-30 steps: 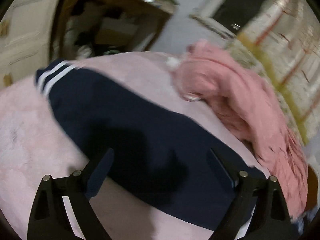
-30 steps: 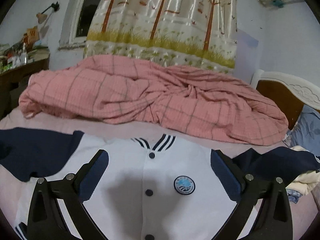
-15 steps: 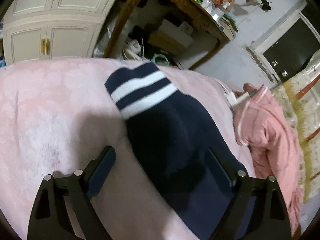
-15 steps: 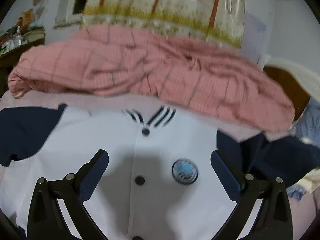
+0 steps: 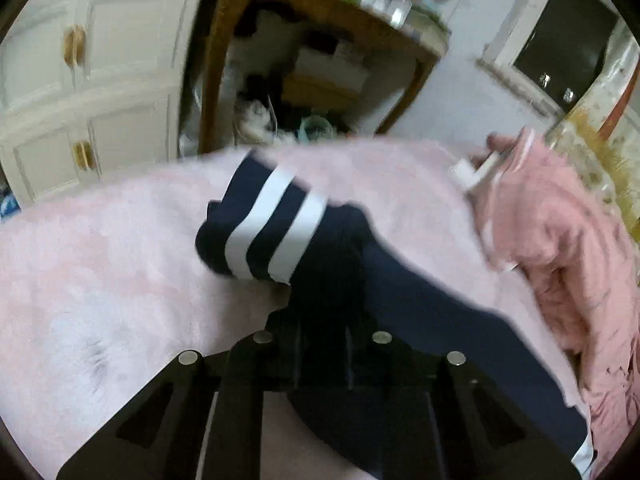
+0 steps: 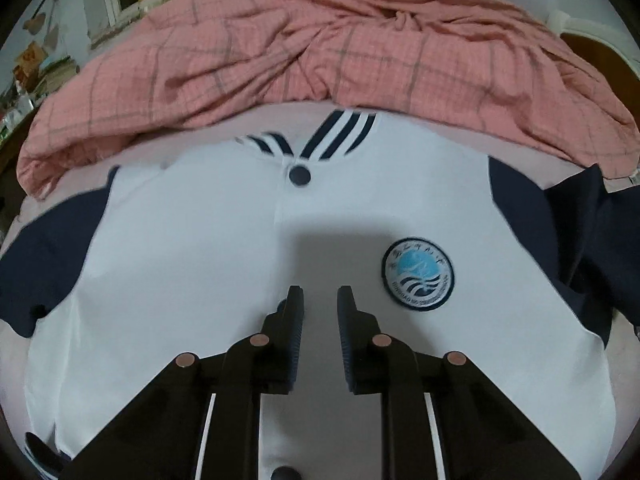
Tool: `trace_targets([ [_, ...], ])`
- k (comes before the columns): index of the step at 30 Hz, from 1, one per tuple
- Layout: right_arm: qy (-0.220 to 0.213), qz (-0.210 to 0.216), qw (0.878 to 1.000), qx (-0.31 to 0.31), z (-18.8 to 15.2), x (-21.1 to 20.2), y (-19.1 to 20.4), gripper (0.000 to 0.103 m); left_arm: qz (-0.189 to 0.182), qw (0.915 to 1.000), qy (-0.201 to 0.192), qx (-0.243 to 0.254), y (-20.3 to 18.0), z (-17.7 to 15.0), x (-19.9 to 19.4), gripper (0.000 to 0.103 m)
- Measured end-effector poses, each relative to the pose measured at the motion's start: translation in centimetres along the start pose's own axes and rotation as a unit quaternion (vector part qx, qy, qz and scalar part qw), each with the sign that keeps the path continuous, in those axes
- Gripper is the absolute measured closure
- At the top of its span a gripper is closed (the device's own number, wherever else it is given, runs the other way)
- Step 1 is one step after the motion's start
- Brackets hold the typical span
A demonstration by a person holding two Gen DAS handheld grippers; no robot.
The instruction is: Fold large clothes
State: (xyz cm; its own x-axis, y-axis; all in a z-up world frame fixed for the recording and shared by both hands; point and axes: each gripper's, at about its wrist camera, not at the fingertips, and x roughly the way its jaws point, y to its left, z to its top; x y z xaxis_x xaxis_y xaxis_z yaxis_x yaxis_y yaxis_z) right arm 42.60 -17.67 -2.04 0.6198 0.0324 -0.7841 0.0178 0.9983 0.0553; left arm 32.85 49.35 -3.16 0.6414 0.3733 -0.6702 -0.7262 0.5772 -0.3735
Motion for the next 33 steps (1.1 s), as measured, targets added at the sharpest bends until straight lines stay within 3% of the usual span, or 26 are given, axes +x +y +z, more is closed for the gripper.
trace_targets([
  [2, -0.015, 0.004, 1.0, 0.006, 0.3, -1.3, -0.3, 0.084, -0.037, 0.9976, -0.052, 0.028, -2.9, 0.2, -4.2, 0.091],
  [4, -0.029, -0.007, 1.0, 0.004, 0.7, -2.5, -0.7, 0.084, -0.085, 0.9894, -0.098, 0.066, -6.4, -0.5, -8.7, 0.092],
  [8, -0.055, -0.023, 0.998, 0.031, 1.5, -4.4, -3.0, 0.084, -0.155, 0.9696, -0.135, 0.132, -12.4, -3.5, -15.1, 0.092],
  [12, -0.067, -0.053, 0.995, 0.045, 2.2, -5.1, -5.2, 0.084, -0.241, 0.9448, -0.105, 0.196, -19.0, -8.0, -18.7, 0.092],
  [14, -0.074, -0.065, 0.994, 0.045, 2.3, -5.8, -6.6, 0.084, -0.256, 0.9341, -0.09, 0.232, -22.9, -10.6, -19.2, 0.092],
  [16, -0.082, -0.051, 0.993, 0.071, 2.4, -6.5, -8.5, 0.084, -0.265, 0.9266, -0.072, 0.257, -27.1, -13.2, -19.5, 0.092],
  [19, -0.083, -0.02, 0.989, 0.118, 2.2, -7.0, -11.5, 0.084, -0.31, 0.9088, -0.044, 0.276, -32.2, -16.8, -20.5, 0.092],
  [22, -0.077, -0.059, 0.987, 0.126, 2.1, -6.5, -13.0, 0.084, -0.339, 0.8965, -0.03, 0.284, -35.8, -20.0, -21.6, 0.092],
  [24, -0.072, -0.071, 0.988, 0.12, 2.0, -6.0, -13.1, 0.084, -0.353, 0.8885, 0.0, 0.294, -37.8, -22.7, -21.5, 0.092],
  [27, -0.071, -0.04, 0.989, 0.126, 2.0, -5.8, -13.4, 0.084, -0.361, 0.8791, 0.044, 0.308, -40.6, -26.7, -20.1, 0.092],
  [32, -0.072, -0.036, 0.989, 0.126, 2.0, -5.6, -13.5, 0.084, -0.345, 0.8519, 0.094, 0.383, -42.1, -33.9, -18.9, 0.091],
  [33, -0.068, -0.028, 0.989, 0.129, 1.9, -5.3, -13.6, 0.084, -0.341, 0.845, 0.101, 0.399, -41.9, -34.8, -19.0, 0.086],
])
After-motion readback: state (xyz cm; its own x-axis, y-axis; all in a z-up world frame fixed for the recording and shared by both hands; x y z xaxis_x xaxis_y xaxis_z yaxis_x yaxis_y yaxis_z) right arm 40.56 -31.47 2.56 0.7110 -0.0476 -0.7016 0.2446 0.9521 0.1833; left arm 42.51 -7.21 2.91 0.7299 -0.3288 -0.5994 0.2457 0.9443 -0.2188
